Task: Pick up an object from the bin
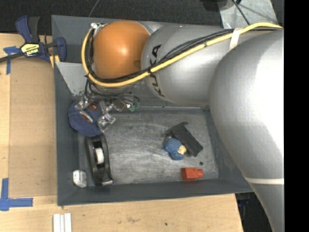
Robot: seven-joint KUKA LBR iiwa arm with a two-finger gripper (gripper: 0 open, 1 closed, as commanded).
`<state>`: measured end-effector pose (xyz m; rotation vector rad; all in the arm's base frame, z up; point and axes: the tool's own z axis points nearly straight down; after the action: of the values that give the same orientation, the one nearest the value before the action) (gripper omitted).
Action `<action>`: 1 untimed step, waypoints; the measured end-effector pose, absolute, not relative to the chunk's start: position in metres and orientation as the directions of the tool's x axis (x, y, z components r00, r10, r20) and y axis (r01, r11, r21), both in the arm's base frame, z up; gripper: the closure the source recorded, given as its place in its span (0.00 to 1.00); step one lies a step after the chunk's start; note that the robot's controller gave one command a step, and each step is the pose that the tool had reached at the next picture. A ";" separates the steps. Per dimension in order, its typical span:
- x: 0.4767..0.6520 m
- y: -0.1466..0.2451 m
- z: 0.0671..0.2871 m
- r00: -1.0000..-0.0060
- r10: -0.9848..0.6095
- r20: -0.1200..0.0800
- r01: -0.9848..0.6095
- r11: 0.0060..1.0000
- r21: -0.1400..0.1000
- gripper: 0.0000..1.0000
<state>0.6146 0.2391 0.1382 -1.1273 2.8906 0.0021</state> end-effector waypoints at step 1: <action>0.619 0.240 0.130 -0.712 -0.702 -0.028 -0.702 0.712 -0.012 0.00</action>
Offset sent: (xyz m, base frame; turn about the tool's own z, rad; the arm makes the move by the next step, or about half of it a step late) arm 0.0030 0.0022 -0.0315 -0.0420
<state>0.6187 0.2405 0.1299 -1.1806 2.8783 -0.0012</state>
